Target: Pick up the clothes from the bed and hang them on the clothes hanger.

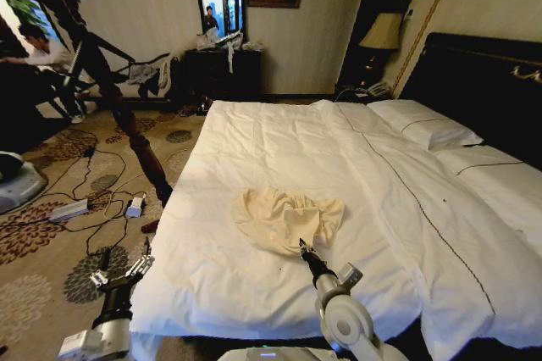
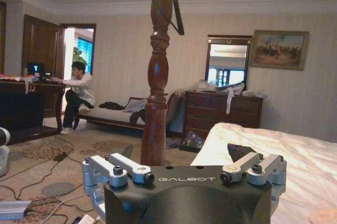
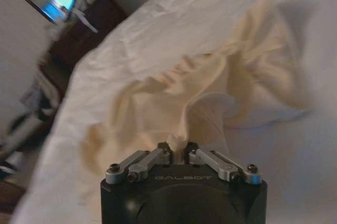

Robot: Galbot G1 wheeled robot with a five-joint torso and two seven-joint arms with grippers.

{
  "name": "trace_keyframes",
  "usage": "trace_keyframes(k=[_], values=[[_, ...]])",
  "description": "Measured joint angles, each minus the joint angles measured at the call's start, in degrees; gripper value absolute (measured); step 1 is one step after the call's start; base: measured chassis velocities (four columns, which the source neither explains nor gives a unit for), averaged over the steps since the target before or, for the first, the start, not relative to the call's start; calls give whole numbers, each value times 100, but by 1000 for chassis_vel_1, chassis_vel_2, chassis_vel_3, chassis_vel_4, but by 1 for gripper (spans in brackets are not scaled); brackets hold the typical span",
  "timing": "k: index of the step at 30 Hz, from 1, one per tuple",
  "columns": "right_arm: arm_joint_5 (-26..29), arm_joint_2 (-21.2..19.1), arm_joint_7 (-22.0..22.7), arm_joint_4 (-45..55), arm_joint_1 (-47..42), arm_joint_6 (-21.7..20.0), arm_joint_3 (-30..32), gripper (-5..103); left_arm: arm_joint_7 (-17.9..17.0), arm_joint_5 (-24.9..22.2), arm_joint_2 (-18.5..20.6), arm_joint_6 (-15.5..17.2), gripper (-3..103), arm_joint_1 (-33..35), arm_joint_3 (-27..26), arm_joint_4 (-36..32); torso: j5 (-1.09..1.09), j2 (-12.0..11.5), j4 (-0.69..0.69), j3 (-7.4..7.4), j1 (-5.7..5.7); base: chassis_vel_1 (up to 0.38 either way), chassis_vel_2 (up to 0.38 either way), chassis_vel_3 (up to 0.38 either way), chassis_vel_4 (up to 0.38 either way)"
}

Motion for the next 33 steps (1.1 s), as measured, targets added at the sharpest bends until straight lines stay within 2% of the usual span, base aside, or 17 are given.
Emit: trace_keyframes(k=[1,2,3,5,7,11,12,17,24,29,33], values=[[217,30,-10,40,120,21,-25,6,-1,-2,13,1,100,-5,-6,19,1,0,1,0,0,0,0,0,0],[217,30,-10,40,120,21,-25,6,-1,-2,13,1,100,-5,-6,19,1,0,1,0,0,0,0,0,0],[448,75,-15,56,277,29,-55,2,-2,-6,25,2,100,-6,-13,30,0,0,0,0,0,0,0,0,0],[946,317,-18,-93,934,40,-176,1,-9,-34,61,7,100,-6,-43,61,0,0,0,0,0,0,0,0,0],[1024,400,-18,-199,1141,42,-222,1,-9,-41,68,7,100,-4,-51,68,0,0,0,0,0,0,0,0,0],[1291,936,41,-1301,2549,64,-617,0,-11,-77,93,7,100,57,-102,83,1,-1,4,1,2,0,0,0,0],[1291,936,41,-1301,2549,64,-617,0,-11,-77,93,7,100,57,-102,83,1,-1,4,1,2,0,0,0,0],[1202,1398,-77,-2492,3680,95,-985,0,-11,-139,115,5,100,133,-174,-29,0,-1,1,1,1,0,0,0,0],[1102,1797,-232,-3260,4424,166,-1060,0,-10,-200,105,-10,100,198,-223,-140,0,-1,0,0,2,0,0,0,0],[651,2093,-304,-4015,4728,142,-1260,-3,-9,-204,88,-43,100,227,-229,-174,1,-1,1,0,1,0,0,0,0],[132,2225,-112,-4241,4706,-106,-1318,17,-8,-205,94,-47,100,210,-215,-156,1,0,2,0,1,0,0,0,0]])
